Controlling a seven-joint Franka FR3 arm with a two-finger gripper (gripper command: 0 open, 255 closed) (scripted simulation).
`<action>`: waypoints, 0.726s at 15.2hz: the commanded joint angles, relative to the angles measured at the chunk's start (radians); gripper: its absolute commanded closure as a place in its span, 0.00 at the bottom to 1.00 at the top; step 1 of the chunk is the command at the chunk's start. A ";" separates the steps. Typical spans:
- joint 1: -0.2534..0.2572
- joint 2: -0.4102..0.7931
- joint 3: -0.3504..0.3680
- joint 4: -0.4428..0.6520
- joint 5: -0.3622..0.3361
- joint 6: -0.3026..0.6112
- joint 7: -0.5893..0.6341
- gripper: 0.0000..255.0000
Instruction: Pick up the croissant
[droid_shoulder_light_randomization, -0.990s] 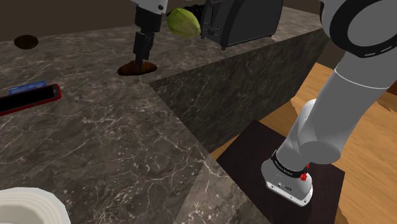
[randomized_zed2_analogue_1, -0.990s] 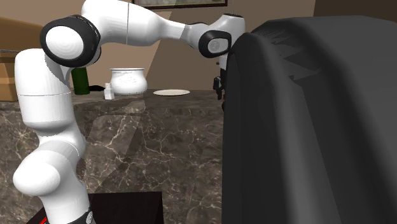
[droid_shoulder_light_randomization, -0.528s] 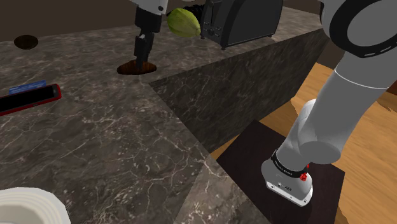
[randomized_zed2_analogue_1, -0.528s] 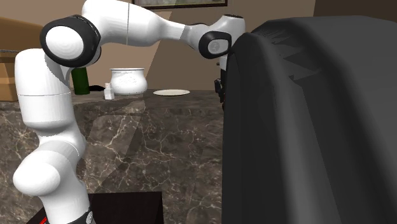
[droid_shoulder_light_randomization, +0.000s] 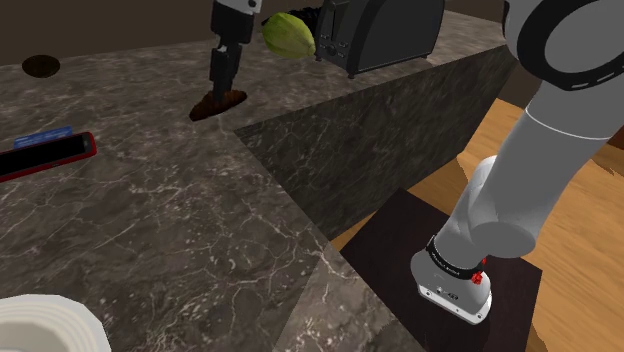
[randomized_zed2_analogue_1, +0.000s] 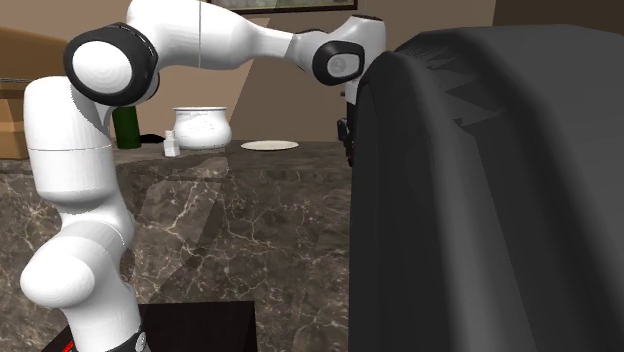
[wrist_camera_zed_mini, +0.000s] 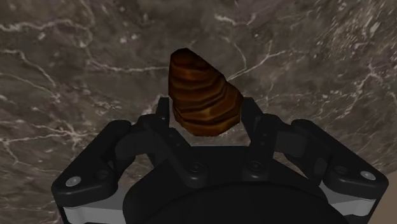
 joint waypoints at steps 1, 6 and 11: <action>0.000 0.005 0.000 0.032 -0.003 -0.027 0.008 1.00; -0.001 0.019 -0.001 0.117 -0.008 -0.095 0.028 1.00; -0.002 0.041 -0.002 0.213 -0.013 -0.166 0.048 1.00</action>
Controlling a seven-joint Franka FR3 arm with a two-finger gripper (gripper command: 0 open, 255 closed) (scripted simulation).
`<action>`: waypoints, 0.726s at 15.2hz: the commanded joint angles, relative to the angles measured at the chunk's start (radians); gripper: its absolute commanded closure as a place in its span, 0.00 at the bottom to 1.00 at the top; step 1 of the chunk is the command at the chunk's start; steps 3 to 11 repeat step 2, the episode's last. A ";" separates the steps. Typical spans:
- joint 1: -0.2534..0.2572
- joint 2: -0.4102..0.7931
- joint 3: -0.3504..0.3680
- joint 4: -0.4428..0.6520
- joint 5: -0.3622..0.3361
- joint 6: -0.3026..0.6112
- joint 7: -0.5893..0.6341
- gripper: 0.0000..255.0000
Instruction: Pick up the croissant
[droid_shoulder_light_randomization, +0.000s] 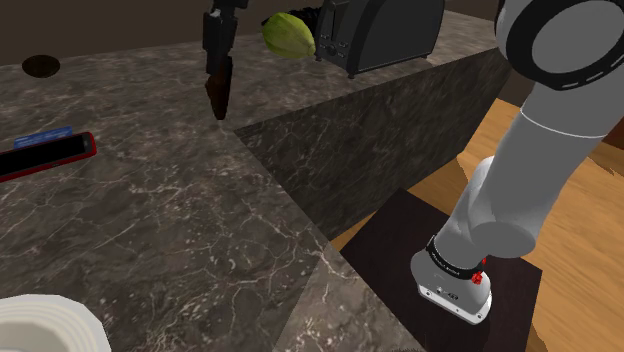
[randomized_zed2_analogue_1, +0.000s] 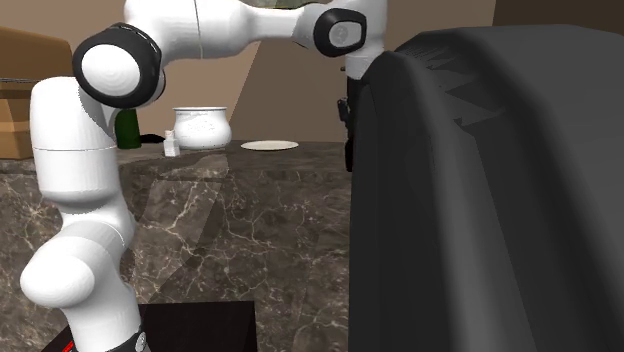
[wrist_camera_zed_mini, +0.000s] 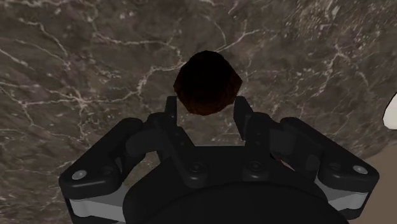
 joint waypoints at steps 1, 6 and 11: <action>-0.001 0.010 -0.001 0.029 -0.001 -0.020 0.004 1.00; -0.001 0.009 -0.001 0.029 -0.001 -0.020 0.004 1.00; -0.001 0.009 -0.001 0.029 -0.001 -0.020 0.004 1.00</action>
